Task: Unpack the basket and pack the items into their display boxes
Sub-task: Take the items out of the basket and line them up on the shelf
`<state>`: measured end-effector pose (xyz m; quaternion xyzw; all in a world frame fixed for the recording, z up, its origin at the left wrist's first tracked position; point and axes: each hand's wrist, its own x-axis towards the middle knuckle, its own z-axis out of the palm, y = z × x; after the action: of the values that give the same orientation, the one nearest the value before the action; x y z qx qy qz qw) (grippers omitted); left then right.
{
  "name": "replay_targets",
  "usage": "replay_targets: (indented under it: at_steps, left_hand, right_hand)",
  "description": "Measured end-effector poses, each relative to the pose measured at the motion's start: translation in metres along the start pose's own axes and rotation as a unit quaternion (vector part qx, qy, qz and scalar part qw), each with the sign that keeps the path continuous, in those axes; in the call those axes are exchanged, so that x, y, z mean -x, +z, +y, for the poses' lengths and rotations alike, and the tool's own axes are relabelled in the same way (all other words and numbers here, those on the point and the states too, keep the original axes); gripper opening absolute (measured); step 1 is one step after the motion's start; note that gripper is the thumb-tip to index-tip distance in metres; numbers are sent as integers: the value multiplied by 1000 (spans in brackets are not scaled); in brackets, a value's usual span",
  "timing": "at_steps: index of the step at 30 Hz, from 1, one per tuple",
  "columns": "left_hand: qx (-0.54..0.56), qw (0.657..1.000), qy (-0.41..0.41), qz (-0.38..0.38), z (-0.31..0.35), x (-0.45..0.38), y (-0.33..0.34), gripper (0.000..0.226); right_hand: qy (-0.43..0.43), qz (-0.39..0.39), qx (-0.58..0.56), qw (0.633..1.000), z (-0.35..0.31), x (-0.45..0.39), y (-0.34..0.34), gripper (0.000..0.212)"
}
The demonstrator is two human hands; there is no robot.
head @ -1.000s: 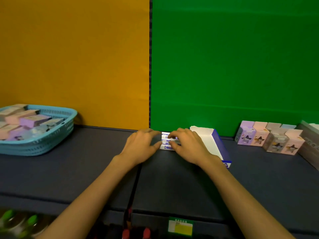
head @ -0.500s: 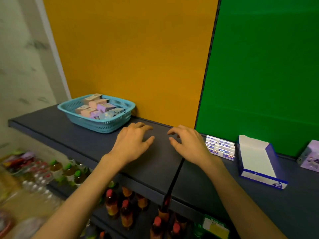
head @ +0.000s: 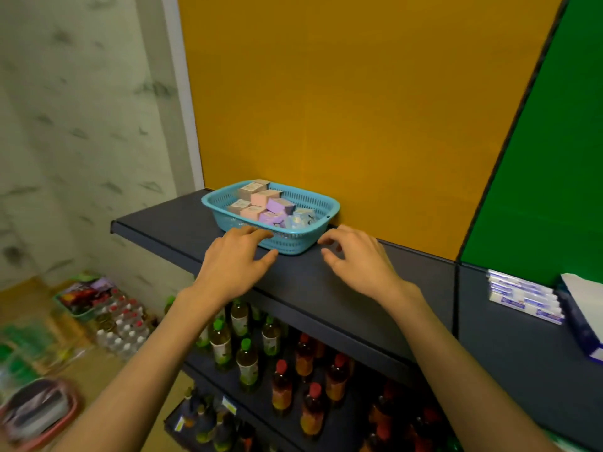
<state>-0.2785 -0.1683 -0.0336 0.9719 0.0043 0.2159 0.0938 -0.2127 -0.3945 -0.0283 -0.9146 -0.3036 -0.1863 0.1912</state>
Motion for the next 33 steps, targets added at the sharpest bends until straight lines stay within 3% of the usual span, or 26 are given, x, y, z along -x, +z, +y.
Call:
replay_targets:
  at_steps: [8,15,25,33]
  left_hand:
    - [10,1000,3,-1,-111,-11,-25,49]
    - [47,999,17,-1,-168,-53,-23,45]
    - [52,997,55,-20,-194,-148,14,46]
    - [30,995,74,-55,-191,-235,41,46]
  right_hand:
    - [26,15,44,999,-74,-52,36,23]
    - [56,24,85,995,-92,-91,47,21]
    - [99,85,78,988,-70,-153,66,18]
    - [130,31,103,986,-43,-198,83,26]
